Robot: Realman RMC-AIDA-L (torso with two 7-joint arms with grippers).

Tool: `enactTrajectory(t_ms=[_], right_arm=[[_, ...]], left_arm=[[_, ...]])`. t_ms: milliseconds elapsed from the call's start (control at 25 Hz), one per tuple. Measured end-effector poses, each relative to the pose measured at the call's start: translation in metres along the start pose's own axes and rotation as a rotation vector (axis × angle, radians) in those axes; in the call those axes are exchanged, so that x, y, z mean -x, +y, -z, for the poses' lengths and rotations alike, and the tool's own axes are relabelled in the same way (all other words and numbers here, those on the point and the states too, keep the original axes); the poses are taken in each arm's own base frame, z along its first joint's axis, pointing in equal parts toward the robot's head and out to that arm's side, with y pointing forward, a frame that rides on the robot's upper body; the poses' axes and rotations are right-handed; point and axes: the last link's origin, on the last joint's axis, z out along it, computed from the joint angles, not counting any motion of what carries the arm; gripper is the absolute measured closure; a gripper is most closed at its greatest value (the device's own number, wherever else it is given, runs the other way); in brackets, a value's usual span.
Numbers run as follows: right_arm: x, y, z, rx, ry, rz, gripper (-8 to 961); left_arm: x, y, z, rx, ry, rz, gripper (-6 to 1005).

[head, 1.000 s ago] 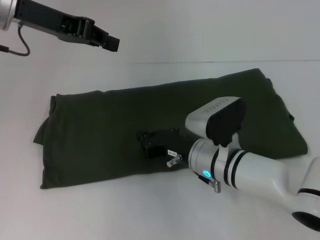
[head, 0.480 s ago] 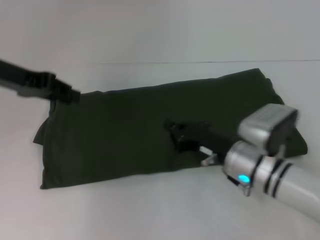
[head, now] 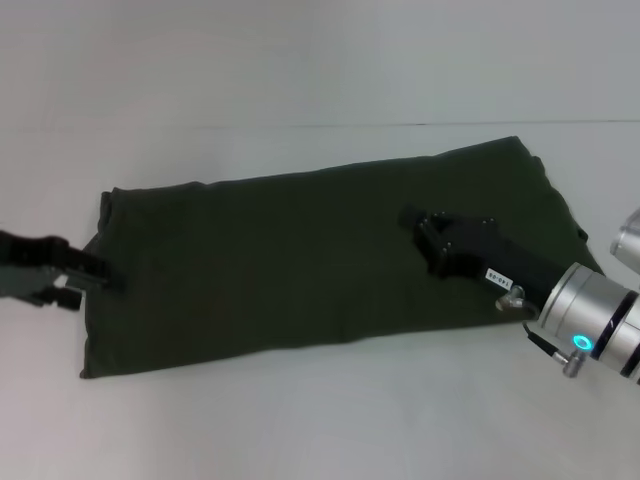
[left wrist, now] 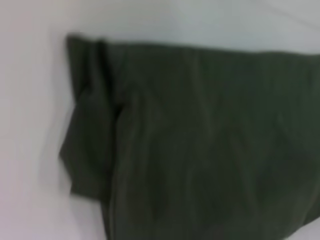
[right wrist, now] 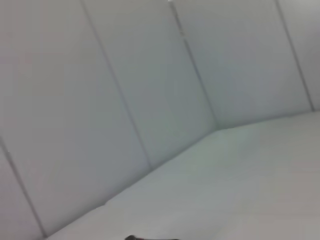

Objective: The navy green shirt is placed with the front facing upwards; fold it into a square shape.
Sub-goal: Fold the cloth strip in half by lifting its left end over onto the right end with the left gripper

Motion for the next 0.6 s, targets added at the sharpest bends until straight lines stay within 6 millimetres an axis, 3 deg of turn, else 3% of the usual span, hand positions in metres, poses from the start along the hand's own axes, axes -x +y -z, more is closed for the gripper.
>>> enactTrajectory(t_ms=[240, 400, 600], right_arm=[[0.008, 0.011, 0.009, 0.225, 0.106, 0.103, 949], [0.023, 0.008, 0.018, 0.318, 0.192, 0.103, 942], [0.026, 0.007, 0.027, 0.333, 0.21, 0.114, 742]], left_arm=[[0.008, -0.003, -0.011, -0.006, -0.036, 0.043, 145], [0.01, -0.005, -0.016, -0.006, -0.042, 0.055, 132], [0.014, -0.01, -0.02, -0.041, -0.06, 0.067, 115]])
